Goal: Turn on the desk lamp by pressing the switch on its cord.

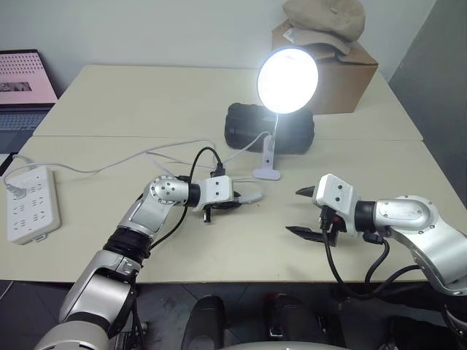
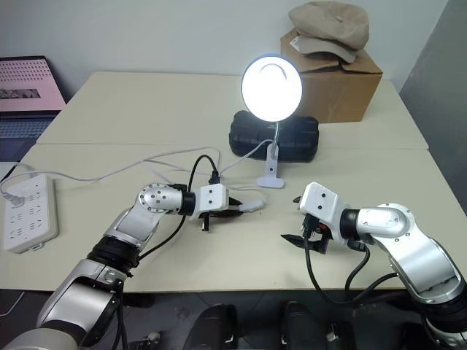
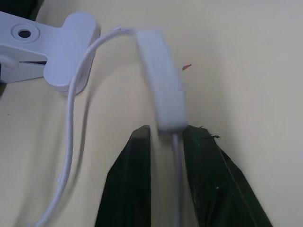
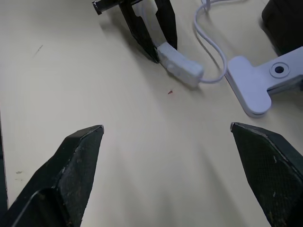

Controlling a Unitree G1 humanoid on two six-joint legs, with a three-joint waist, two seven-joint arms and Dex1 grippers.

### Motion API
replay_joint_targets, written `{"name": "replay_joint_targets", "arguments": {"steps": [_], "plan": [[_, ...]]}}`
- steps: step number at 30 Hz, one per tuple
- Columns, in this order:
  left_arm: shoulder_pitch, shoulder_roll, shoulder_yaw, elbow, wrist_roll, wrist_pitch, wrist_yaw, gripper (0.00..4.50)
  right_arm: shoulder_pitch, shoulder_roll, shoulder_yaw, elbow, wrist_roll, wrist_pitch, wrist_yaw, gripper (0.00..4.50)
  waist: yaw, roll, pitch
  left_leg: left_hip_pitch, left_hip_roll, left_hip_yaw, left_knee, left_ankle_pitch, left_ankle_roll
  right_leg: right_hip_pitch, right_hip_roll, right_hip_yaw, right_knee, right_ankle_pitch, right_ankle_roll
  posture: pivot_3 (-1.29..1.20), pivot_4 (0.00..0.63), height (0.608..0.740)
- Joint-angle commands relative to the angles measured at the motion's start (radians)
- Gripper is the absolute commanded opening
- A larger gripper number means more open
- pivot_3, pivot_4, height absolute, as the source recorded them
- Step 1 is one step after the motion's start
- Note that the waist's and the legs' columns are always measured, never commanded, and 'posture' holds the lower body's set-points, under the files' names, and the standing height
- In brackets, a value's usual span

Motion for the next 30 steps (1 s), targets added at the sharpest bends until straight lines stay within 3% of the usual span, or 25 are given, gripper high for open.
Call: {"name": "replay_joint_targets", "arguments": {"steps": [1,6,13,19,25,30], "plan": [[-0.005,-0.005,0.026,-0.030,-0.052,0.014,-0.055,2.09,0.012,-0.014,-0.049,-0.035,0.014,0.006,-0.018,4.50,0.000,0.000,0.000,0.000,0.000,0.000,0.000,0.000,0.000,0.000,0.000,0.000,0.000,0.000,0.000,0.00,0.150,0.740],[0.056,0.028,0.070,-0.165,-0.119,0.084,-0.087,3.01,0.028,-0.035,-0.065,-0.010,0.016,-0.018,-0.005,4.50,-0.001,0.000,0.000,-0.001,0.000,0.000,0.000,0.000,0.000,0.000,0.000,0.000,-0.001,0.000,0.000,0.00,0.150,0.740],[0.243,0.112,0.185,-0.504,-0.214,0.291,-0.024,3.01,0.033,-0.040,-0.134,0.108,0.017,-0.166,0.038,4.50,-0.003,0.000,0.000,0.001,0.000,0.000,0.000,0.000,0.000,0.001,0.000,0.000,0.000,0.000,0.000,0.00,0.150,0.740],[0.622,0.185,0.448,-0.861,-0.355,0.472,0.085,3.01,0.126,-0.012,-0.260,0.175,0.062,-0.373,0.107,4.50,-0.006,0.000,0.000,0.001,0.001,0.000,-0.002,0.000,0.000,0.001,0.000,0.001,-0.001,-0.001,0.000,0.00,0.150,0.740],[0.874,0.184,0.672,-0.992,-0.450,0.547,0.155,3.01,0.161,-0.041,-0.321,0.191,0.125,-0.389,0.168,4.50,-0.001,0.000,0.000,0.004,0.001,0.000,-0.001,0.000,0.000,0.003,-0.001,0.000,-0.001,0.000,0.000,0.00,0.150,0.740],[0.918,0.186,0.715,-1.033,-0.497,0.585,0.180,3.01,0.154,-0.048,-0.303,0.178,0.141,-0.382,0.171,4.50,0.004,0.000,0.000,0.005,0.000,-0.001,0.000,0.000,0.000,0.001,-0.002,-0.001,-0.001,-0.003,-0.006,0.00,0.150,0.740]]}}
